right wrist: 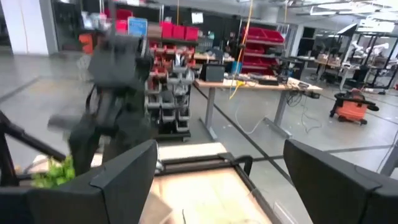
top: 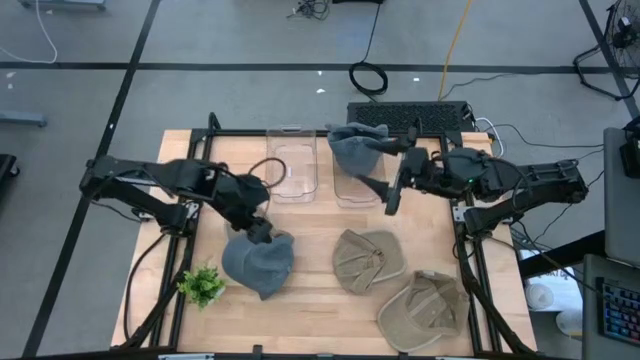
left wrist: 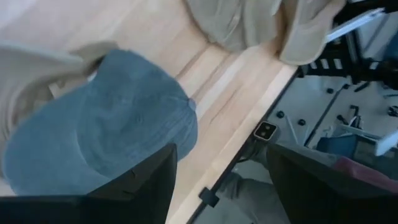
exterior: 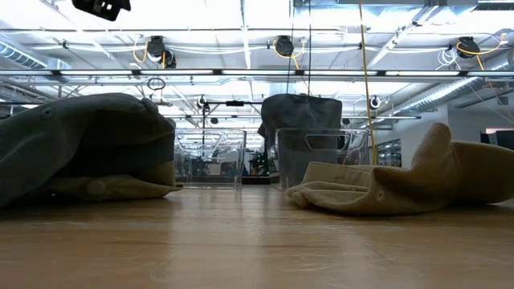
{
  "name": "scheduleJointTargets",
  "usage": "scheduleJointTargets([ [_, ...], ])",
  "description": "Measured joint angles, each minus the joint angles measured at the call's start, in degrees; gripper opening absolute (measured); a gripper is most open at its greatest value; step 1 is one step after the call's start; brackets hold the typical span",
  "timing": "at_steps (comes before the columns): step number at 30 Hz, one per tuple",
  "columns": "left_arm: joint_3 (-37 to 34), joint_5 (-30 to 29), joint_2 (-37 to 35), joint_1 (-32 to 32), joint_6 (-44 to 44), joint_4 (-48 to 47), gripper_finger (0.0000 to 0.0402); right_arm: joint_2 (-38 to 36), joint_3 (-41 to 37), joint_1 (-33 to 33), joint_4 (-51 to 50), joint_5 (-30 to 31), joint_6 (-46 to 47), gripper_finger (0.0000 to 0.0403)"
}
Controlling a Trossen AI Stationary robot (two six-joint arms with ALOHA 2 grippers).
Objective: Pick & Place hat
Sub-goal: Put the blue cap into the right transparent bin
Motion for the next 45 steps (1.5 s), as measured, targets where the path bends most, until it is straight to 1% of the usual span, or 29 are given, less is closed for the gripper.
scheduleJointTargets([
  [6,0.00,-0.51,4.88,-1.52,-6.57,0.87,0.0257,-1.40,0.02,-0.64,0.72,-0.34,-0.31,0.0338],
  [10,0.00,-1.46,7.52,-2.22,-11.30,3.19,0.0257,-1.60,0.02,-0.64,1.40,-0.42,-3.23,0.0338],
  [19,0.00,-1.40,10.86,-2.76,-19.64,2.72,0.0257,-1.62,0.02,-0.64,1.09,-0.49,-5.05,0.0338],
  [25,0.00,-0.52,14.13,-4.63,-24.18,4.07,0.0257,-1.60,0.02,-0.64,0.36,-0.51,-7.12,0.0338],
  [29,0.00,2.59,17.99,-6.01,-25.89,5.34,0.0257,-1.60,0.02,-0.64,0.27,-0.51,-7.67,0.0338],
  [31,0.00,3.14,19.54,-6.17,-26.14,6.22,0.0257,-1.60,0.02,-0.64,0.27,-0.51,-7.77,0.0338],
  [34,0.00,2.84,21.82,-6.27,-27.32,7.51,0.0257,-1.60,0.02,-0.64,0.27,-0.53,-8.91,0.0338],
  [37,-0.02,0.88,23.60,-6.16,-27.41,7.41,0.0257,-1.60,0.02,-0.64,0.27,-0.53,-9.34,0.0338],
  [39,-0.02,0.59,24.95,-6.18,-27.34,7.58,0.0257,-1.60,0.02,-0.64,0.27,-0.55,-9.35,0.0338],
  [43,-0.02,0.48,27.44,-6.18,-24.75,8.69,0.0257,-1.60,0.02,-0.56,0.29,-0.86,-9.31,0.0338],
  [45,-0.02,0.46,28.42,-5.81,-22.62,8.86,0.0257,-1.65,0.02,-0.56,0.27,-2.87,-9.29,0.0338],
])
